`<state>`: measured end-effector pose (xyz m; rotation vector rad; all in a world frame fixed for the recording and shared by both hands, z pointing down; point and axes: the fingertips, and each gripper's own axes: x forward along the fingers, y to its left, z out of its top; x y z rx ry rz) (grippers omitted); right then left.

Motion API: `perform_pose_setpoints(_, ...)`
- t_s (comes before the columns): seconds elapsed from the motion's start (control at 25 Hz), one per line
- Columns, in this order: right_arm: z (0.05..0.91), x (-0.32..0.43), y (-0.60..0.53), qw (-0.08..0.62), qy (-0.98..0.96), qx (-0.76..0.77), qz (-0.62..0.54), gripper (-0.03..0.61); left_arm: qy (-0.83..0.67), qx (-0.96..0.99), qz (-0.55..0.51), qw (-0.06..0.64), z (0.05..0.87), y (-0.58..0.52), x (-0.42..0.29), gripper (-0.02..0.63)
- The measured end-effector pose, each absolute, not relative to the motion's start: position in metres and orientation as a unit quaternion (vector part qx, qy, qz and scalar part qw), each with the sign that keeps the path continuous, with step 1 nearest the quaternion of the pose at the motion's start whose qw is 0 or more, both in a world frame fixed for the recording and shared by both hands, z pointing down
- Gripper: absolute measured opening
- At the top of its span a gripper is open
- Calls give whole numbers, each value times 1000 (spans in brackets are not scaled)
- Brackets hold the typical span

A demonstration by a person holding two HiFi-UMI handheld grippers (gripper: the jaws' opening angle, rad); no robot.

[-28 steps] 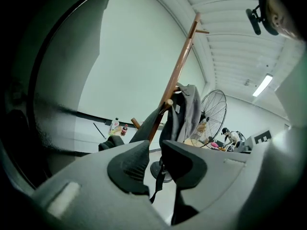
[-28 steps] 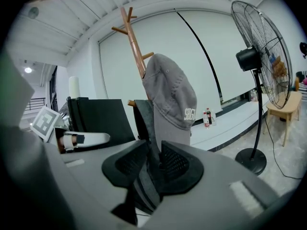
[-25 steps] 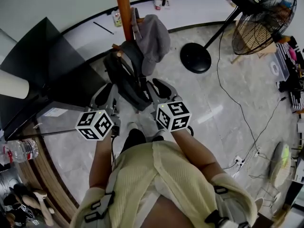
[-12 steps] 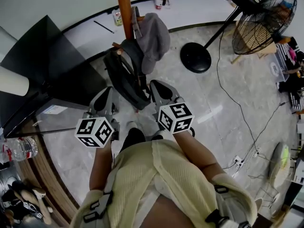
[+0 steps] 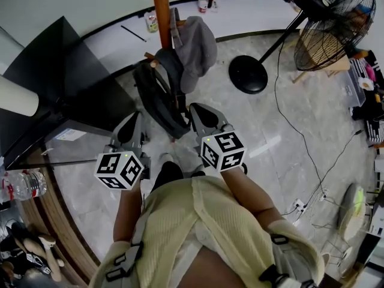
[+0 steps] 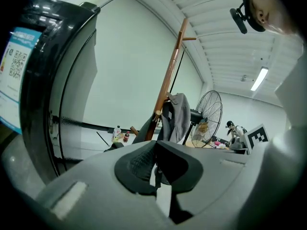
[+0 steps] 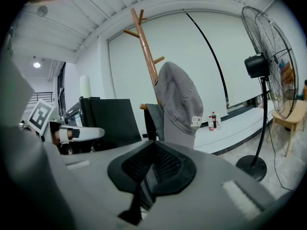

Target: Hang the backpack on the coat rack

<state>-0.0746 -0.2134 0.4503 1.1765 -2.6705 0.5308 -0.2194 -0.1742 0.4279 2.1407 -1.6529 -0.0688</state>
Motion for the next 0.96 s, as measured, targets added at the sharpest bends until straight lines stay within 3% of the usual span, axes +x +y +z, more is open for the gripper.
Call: perform_pose_setpoints(0.96,443,-74,-216,83,-896,397,181,3,-581,781,-31,225,424,-187,-204,0)
